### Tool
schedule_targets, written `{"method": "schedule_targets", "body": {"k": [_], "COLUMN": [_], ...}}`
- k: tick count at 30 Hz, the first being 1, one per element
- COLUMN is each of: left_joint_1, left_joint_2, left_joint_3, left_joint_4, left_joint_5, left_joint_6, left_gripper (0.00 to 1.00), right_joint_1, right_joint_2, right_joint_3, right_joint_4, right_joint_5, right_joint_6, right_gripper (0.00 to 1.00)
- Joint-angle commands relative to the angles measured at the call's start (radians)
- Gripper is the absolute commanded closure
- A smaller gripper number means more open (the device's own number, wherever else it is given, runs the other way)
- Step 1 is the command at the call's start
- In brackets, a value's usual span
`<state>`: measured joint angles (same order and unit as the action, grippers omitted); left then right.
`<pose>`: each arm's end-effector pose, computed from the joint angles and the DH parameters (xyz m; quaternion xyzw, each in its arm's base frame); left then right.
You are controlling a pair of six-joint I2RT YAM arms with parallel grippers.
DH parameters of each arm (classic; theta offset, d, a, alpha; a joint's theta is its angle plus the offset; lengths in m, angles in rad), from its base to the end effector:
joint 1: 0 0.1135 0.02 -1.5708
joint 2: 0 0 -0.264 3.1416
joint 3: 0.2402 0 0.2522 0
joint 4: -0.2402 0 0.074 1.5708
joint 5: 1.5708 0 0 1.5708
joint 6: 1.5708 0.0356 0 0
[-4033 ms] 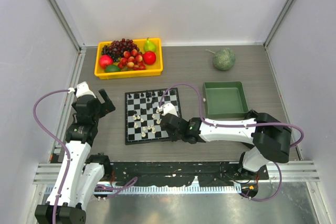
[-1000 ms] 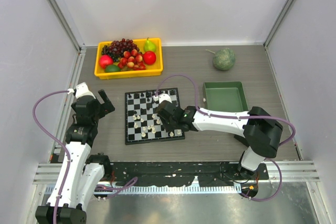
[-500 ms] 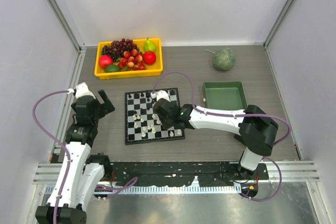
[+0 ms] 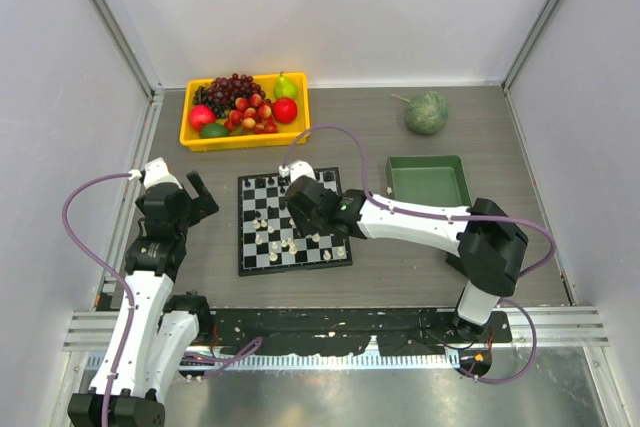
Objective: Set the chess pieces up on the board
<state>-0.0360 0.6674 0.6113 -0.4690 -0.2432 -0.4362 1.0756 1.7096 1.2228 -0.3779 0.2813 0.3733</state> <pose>0.1547 0.0030 0.2687 -0.2303 0.8308 -0.0138 0.5065 0.1851 0.3220 0.2311 -0.2741 0.8890 0.1284 0.3435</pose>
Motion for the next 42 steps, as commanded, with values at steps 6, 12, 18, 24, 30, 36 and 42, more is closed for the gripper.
{"method": "schedule_targets", "body": {"k": [6,12,18,24,30,36,42], "left_joint_1": [0.008,0.01,0.01,0.01,0.011,0.01,0.013], "left_joint_2": [-0.022,-0.035,-0.035,-0.032,-0.029,-0.031,-0.026], "left_joint_3": [0.007,0.001,0.002,0.004,0.008,0.015,0.016], "left_joint_4": [0.003,-0.002,0.0,0.001,0.004,0.003,0.006], "left_joint_5": [-0.025,-0.047,-0.05,-0.047,-0.039,-0.041,-0.031], "left_joint_6": [0.02,0.021,0.024,0.024,0.022,0.022,0.019], "left_gripper": [0.01,0.01,0.01,0.01,0.01,0.01,0.01], "right_joint_1": [-0.005,-0.02,-0.026,-0.026,-0.026,-0.005,0.027], "right_joint_2": [0.077,0.146,0.163,0.148,0.064,-0.071,-0.149], "right_joint_3": [0.11,0.144,0.152,0.153,0.124,0.005,-0.101], "right_joint_4": [0.011,-0.026,-0.026,-0.026,-0.012,0.014,0.02], "right_joint_5": [-0.059,-0.083,-0.099,-0.105,-0.106,-0.091,-0.068], "right_joint_6": [-0.016,-0.013,-0.02,-0.028,-0.031,-0.005,0.025], "right_gripper": [0.6,0.62,0.68,0.84,0.89,0.89,0.88]}}
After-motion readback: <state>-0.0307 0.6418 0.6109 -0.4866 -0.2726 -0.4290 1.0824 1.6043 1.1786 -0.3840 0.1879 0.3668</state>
